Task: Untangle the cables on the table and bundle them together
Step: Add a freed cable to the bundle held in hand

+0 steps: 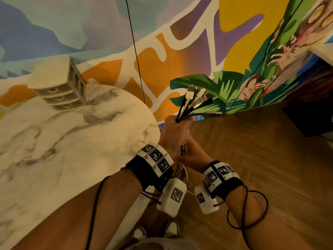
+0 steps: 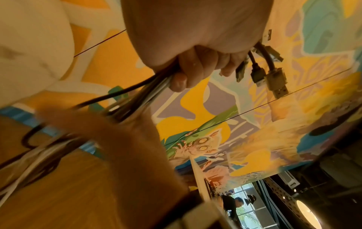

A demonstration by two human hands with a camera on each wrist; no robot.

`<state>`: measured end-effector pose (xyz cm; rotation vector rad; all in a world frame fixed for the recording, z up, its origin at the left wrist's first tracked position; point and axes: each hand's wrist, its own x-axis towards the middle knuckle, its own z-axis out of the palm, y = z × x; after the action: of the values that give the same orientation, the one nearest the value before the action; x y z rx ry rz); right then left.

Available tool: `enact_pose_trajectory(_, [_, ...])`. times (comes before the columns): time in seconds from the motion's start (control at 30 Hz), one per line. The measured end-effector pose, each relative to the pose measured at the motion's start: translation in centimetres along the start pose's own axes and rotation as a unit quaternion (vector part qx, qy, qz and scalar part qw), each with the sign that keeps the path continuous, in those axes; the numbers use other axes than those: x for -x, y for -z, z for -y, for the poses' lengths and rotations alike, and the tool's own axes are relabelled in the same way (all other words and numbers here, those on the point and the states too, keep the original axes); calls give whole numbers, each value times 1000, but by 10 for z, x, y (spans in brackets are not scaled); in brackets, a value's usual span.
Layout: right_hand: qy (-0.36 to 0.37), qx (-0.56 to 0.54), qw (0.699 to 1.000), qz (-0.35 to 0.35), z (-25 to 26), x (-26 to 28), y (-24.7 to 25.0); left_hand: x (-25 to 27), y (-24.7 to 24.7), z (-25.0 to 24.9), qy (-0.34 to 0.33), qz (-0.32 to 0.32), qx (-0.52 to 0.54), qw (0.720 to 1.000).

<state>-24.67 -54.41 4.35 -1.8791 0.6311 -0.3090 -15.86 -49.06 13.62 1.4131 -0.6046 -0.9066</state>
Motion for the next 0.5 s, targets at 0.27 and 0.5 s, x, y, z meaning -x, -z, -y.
enact_pose_trajectory(0.27, [-78, -62, 987, -129, 16, -3, -40, -6, 29, -19, 16, 35, 70, 997])
enact_pose_trajectory(0.5, [-160, -4, 987, -29, 14, -10, -52, -8, 51, -43, -8, 17, 58, 998])
